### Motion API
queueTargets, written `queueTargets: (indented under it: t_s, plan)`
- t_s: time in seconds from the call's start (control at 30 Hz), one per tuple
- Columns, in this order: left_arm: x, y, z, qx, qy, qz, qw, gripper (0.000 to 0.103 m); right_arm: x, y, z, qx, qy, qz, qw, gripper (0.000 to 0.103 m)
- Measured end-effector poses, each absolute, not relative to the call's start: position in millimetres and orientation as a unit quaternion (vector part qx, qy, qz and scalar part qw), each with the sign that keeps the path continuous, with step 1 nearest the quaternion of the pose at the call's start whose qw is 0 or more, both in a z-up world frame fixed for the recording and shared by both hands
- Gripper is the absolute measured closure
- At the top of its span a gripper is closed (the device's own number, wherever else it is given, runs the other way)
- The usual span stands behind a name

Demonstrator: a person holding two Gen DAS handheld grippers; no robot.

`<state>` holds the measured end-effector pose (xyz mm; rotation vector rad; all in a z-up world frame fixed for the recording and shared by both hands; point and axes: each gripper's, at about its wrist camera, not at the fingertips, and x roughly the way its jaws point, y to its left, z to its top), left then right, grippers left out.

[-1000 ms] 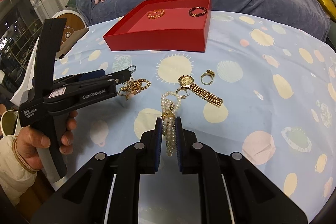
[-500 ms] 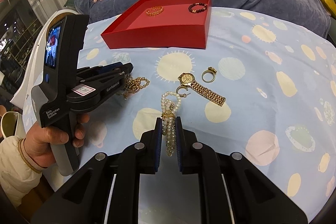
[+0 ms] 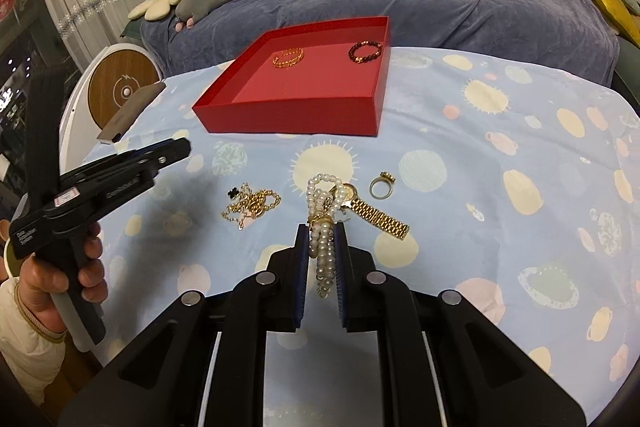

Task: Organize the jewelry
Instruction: 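Grasp the silver ring with the left gripper while the right gripper holds the pearls, then carry ring and pearls into the red box and open both grippers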

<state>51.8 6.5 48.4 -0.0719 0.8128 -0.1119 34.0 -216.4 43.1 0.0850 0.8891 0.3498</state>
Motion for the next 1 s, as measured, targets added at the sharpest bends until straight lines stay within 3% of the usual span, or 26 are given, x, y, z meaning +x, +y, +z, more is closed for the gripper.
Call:
queueTargets:
  t_s: [0.4,0.7,1.0]
  plan:
    - [61,27,72,-0.04,0.389,-0.049,0.919,0.086,72,-195,63,0.056,0.412,0.177,0.892,0.091]
    - [143,20,98,-0.005,0.375,-0.058,0.925,0.085,166,-183,82,0.062,0.401,0.169,0.898,0.091]
    - [236,10,62,-0.028,0.403,-0.05,0.913,0.085,252,-169,44,0.068,0.428,0.142,0.89,0.091]
